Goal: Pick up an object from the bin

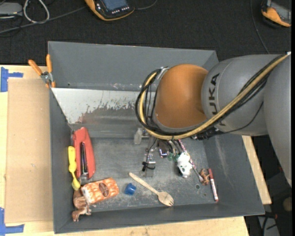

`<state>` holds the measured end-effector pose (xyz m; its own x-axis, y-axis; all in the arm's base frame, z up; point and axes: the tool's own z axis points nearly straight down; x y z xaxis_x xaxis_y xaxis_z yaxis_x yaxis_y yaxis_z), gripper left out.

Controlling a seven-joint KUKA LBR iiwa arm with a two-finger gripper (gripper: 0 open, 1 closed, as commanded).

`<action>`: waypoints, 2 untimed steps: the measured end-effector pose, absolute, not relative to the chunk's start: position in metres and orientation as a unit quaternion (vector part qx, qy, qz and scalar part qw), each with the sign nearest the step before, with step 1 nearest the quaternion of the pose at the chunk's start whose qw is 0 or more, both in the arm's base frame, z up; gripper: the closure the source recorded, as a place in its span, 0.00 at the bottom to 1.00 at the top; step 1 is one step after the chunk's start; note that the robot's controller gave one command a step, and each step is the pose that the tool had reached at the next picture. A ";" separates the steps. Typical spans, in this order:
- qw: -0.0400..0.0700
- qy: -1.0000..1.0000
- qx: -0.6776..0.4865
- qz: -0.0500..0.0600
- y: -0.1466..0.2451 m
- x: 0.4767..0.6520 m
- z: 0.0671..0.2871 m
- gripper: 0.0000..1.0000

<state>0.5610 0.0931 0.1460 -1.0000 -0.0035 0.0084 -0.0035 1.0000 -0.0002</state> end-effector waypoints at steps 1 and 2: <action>0.001 -1.000 0.000 0.000 0.093 0.562 0.151 0.00; 0.002 -1.000 -0.026 0.000 0.108 0.522 0.109 0.00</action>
Offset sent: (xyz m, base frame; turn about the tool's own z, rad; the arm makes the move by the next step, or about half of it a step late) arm -0.0502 0.0195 -0.0478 0.0689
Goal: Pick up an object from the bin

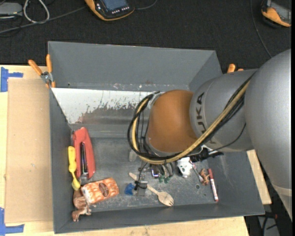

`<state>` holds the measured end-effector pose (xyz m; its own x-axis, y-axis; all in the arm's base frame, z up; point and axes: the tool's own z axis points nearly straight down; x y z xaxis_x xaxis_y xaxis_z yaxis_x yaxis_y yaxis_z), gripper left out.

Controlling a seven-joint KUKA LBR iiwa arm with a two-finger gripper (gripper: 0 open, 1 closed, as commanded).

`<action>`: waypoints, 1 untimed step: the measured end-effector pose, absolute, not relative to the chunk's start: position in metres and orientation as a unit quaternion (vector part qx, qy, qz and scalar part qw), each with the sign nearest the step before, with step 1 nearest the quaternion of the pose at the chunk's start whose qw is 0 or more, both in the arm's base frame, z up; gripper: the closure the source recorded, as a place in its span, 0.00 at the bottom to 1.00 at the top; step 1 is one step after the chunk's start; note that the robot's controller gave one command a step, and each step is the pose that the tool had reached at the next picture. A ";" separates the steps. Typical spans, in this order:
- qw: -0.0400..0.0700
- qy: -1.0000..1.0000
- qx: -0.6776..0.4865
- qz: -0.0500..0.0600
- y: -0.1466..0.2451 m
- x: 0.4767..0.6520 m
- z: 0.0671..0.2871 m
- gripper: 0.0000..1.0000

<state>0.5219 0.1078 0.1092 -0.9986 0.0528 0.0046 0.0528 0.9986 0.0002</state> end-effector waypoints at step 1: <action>-0.001 -1.000 -0.006 0.000 0.119 0.505 0.067 0.00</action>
Offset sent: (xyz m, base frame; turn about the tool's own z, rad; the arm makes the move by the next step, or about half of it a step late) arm -0.0336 -0.1207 -0.0123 0.0508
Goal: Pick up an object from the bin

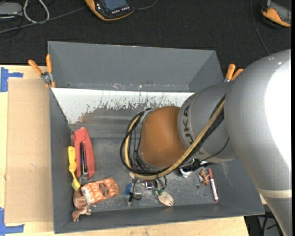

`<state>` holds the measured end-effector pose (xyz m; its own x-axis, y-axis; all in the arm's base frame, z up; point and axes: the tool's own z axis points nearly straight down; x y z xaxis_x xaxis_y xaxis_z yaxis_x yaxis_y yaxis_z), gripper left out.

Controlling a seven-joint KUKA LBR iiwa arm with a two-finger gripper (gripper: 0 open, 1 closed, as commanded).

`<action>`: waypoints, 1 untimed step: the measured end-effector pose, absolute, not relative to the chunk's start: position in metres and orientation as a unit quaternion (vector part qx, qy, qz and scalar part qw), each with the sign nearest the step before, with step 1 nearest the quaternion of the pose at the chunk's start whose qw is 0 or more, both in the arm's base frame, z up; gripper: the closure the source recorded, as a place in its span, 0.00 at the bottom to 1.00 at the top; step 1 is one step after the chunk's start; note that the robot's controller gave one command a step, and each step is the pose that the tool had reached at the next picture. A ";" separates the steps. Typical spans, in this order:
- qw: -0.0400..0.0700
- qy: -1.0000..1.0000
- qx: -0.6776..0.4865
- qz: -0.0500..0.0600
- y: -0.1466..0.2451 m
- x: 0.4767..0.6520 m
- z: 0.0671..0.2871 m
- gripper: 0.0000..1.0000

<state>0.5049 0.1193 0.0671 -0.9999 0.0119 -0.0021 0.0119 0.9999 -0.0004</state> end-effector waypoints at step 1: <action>-0.003 0.999 0.032 0.000 0.041 0.494 0.085 0.00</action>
Offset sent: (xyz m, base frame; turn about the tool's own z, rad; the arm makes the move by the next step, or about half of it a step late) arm -0.0290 0.0154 0.0029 -0.0622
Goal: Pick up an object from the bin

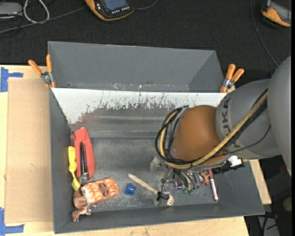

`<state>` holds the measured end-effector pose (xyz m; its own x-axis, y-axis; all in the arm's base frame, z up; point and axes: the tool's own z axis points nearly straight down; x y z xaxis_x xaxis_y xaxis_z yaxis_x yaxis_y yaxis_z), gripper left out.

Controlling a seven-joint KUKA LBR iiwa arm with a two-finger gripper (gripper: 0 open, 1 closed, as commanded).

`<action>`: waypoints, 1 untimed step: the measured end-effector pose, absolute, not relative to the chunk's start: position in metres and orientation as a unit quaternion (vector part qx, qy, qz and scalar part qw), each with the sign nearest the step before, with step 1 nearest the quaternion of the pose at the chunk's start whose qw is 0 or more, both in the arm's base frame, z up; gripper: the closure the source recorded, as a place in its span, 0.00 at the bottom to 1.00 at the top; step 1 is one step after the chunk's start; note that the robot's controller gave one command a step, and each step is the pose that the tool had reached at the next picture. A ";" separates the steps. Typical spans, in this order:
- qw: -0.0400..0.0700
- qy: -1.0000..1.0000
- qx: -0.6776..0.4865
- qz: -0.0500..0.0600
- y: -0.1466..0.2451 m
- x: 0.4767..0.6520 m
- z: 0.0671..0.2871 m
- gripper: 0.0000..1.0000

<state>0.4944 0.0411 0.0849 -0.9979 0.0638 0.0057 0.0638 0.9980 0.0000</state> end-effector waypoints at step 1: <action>0.003 -1.000 -0.005 0.000 0.083 0.484 0.076 0.00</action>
Offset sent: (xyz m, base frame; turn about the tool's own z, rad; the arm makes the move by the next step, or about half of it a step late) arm -0.0229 0.0135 -0.0149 0.0108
